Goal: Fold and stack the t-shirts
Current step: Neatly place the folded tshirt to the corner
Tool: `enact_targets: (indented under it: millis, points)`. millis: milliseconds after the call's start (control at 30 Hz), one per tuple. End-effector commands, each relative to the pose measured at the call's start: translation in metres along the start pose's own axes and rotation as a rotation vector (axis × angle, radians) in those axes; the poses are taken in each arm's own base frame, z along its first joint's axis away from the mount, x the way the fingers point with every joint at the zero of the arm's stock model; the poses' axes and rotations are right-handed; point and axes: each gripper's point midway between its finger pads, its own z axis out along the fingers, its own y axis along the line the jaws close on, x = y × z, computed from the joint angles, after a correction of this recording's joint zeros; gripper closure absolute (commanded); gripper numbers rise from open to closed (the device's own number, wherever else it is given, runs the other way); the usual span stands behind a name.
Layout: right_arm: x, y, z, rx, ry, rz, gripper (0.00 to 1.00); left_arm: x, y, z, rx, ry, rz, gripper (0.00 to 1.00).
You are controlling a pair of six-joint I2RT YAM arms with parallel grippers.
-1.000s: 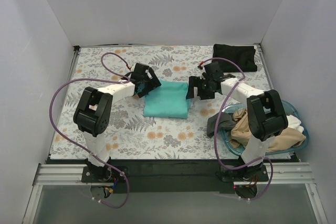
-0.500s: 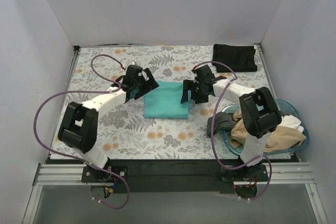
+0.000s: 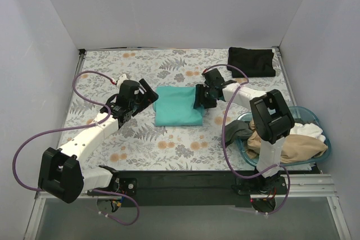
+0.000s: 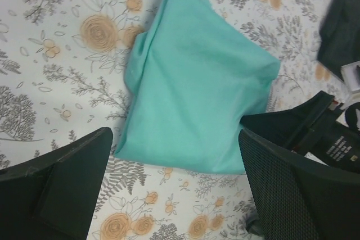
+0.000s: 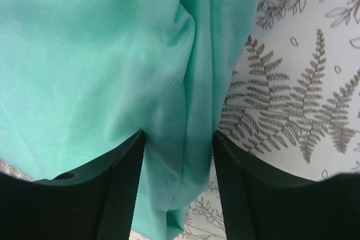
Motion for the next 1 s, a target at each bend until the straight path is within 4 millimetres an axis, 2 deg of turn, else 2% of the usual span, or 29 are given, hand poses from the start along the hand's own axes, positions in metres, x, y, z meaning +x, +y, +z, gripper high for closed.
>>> enact_targets:
  millis: [0,33,100,133,200,233,267,333,367,433,467,500,600,733,900,967]
  points:
    - [0.001,-0.008,0.018,0.041,0.017,-0.033,0.42,-0.003,0.017,-0.009,-0.068,-0.037,-0.013,0.05]
    - [-0.009,-0.002,0.019,0.022,0.003,-0.056,0.45,-0.001,0.02,-0.008,-0.075,-0.033,-0.011,0.05]
    - [-0.014,0.0,0.025,0.003,0.01,-0.124,0.57,0.0,0.024,-0.009,-0.086,-0.033,-0.009,0.05]
    - [-0.025,0.004,0.024,-0.005,-0.011,-0.146,0.68,0.002,0.026,-0.008,-0.092,-0.028,-0.008,0.05]
    - [-0.03,0.004,0.029,-0.002,-0.009,-0.196,0.78,0.004,0.028,-0.009,-0.098,-0.022,-0.012,0.05]
    - [-0.04,0.008,0.028,-0.01,-0.027,-0.215,0.87,0.006,0.029,-0.009,-0.099,-0.018,-0.013,0.04]
    - [-0.043,0.008,0.03,-0.009,-0.031,-0.234,0.89,0.008,0.031,-0.009,-0.105,-0.013,-0.013,0.04]
    - [-0.055,0.007,0.029,0.004,-0.058,-0.305,0.91,0.009,0.034,-0.01,-0.109,-0.012,-0.015,0.04]
    - [-0.07,0.008,0.026,0.021,-0.092,-0.342,0.93,0.01,0.036,-0.011,-0.116,-0.011,-0.015,0.04]
    - [-0.087,0.006,0.019,0.057,-0.133,-0.428,0.98,0.01,0.038,-0.012,-0.122,-0.012,-0.018,0.04]
    - [-0.105,0.001,0.011,0.117,-0.178,-0.446,0.99,0.01,0.041,-0.013,-0.135,-0.016,-0.021,0.04]
    - [-0.114,-0.004,0.006,0.152,-0.198,-0.459,0.99,0.01,0.042,-0.014,-0.142,-0.017,-0.024,0.04]
    - [-0.145,-0.024,-0.013,0.276,-0.26,-0.496,0.99,0.009,0.049,-0.017,-0.169,-0.03,-0.03,0.03]
    - [-0.174,-0.044,-0.032,0.369,-0.313,-0.509,0.99,0.007,0.057,-0.025,-0.202,-0.043,-0.038,0.03]
    - [-0.205,-0.089,-0.053,0.535,-0.35,-0.496,0.99,0.004,0.07,-0.035,-0.246,-0.079,-0.065,0.03]
    - [-0.218,-0.101,-0.063,0.58,-0.373,-0.487,0.99,0.006,0.079,-0.038,-0.278,-0.079,-0.069,0.03]
